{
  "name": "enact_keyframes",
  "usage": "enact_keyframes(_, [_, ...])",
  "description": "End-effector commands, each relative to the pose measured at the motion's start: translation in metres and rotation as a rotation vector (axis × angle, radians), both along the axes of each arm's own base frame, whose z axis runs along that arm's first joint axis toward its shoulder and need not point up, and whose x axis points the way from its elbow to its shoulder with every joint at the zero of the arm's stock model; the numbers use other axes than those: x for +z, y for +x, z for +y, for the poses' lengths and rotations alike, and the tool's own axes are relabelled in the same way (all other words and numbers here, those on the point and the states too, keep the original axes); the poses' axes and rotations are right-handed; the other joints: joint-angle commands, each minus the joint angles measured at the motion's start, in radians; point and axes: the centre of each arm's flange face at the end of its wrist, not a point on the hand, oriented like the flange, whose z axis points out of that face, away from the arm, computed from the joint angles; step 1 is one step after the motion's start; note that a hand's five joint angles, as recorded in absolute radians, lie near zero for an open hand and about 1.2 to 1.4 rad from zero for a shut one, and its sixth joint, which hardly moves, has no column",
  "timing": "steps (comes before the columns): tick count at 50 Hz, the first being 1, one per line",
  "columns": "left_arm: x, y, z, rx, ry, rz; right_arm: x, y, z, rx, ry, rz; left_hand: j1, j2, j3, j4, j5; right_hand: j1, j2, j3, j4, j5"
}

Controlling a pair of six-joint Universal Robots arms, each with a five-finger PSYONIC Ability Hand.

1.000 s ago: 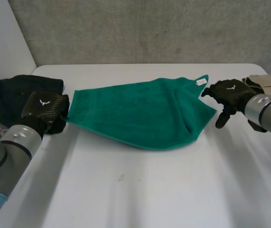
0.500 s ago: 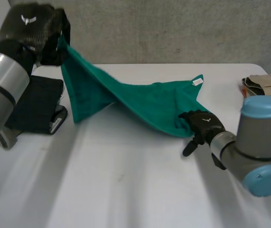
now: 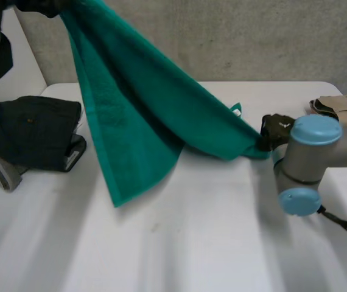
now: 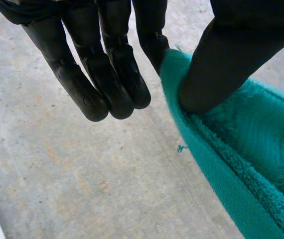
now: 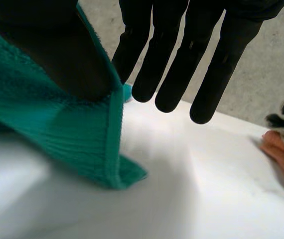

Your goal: Fold the laundry.

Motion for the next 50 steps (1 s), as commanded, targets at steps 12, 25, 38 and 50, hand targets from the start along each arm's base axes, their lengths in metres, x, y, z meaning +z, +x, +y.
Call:
enact_keyframes(12, [-0.043, 0.064, -0.046, 0.164, 0.180, -0.045, 0.177, -0.091, 0.005, 0.154, -0.238, 0.264, 0.251, 0.200, 0.207, 0.197, 0.224, 0.271, 0.221, 0.226, 0.222, 0.249])
enact_keyframes(25, [-0.159, 0.070, -0.093, 0.156, 0.625, -0.257, 0.189, -0.098, 0.035, 0.302, -0.007, 0.651, 0.251, 0.200, 0.207, 0.197, 0.224, 0.271, 0.221, 0.226, 0.222, 0.249])
enact_keyframes(38, [-0.226, 0.009, -0.095, -0.034, 0.682, -0.301, 0.114, -0.071, 0.017, 0.357, 0.119, 0.576, -0.562, -0.613, -0.605, -0.615, -0.588, 0.271, 0.221, 0.226, 0.222, 0.249])
enact_keyframes(50, [-0.217, -0.061, -0.078, -0.202, 0.378, -0.314, 0.121, -0.077, 0.037, 0.321, 0.003, 0.560, -0.600, -0.651, -0.644, -0.654, -0.627, 0.271, 0.221, 0.226, 0.222, 0.249])
